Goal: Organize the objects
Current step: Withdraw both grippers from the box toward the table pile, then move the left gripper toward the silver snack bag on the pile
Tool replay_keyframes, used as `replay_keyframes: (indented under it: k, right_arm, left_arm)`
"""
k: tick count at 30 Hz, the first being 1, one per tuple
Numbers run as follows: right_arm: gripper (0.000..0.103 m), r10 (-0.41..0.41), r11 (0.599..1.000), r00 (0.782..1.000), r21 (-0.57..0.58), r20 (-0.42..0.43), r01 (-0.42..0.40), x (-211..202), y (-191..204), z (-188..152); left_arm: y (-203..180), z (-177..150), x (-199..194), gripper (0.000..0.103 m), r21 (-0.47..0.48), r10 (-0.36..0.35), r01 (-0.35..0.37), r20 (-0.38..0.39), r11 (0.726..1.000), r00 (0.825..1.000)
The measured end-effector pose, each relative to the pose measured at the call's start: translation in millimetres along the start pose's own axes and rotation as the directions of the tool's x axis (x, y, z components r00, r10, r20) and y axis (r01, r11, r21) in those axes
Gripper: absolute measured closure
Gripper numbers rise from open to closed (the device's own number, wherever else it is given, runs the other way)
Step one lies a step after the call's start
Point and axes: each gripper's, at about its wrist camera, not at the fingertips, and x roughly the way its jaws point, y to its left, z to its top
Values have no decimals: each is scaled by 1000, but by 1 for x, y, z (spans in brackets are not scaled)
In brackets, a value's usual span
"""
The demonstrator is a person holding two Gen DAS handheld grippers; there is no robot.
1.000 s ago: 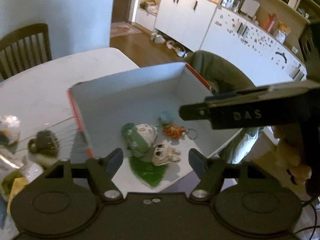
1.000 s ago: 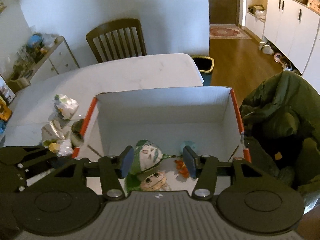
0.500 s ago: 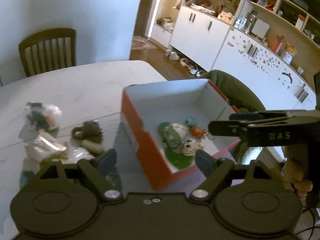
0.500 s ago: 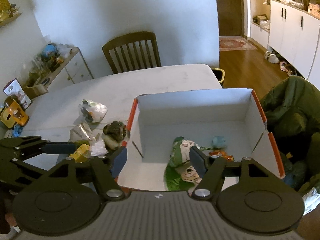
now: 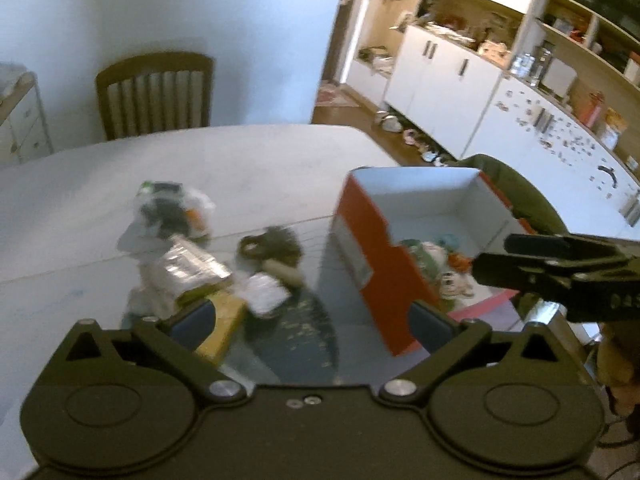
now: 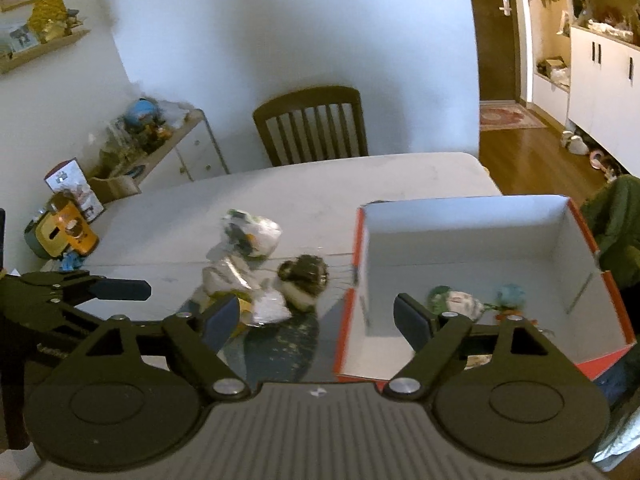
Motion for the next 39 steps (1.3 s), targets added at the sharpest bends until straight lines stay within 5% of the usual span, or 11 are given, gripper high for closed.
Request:
replay_keyframes:
  k: [18,26,39]
  right_arm:
    - [19,-25,1000,1000,-4,-4,25,52,69,-10]
    - [19,-31,999,995,19,-99,33,92,81,-3]
    - [19,-67,997,977,17,-204,72,152,84,-6]
  left_arm:
    - [87,4,9,1,20,37,-39,83,999,996]
    - [117,9,33,1,1,39,-39,73,999,997]
    - [132,13,84,8,166,58,-64,39,984,998]
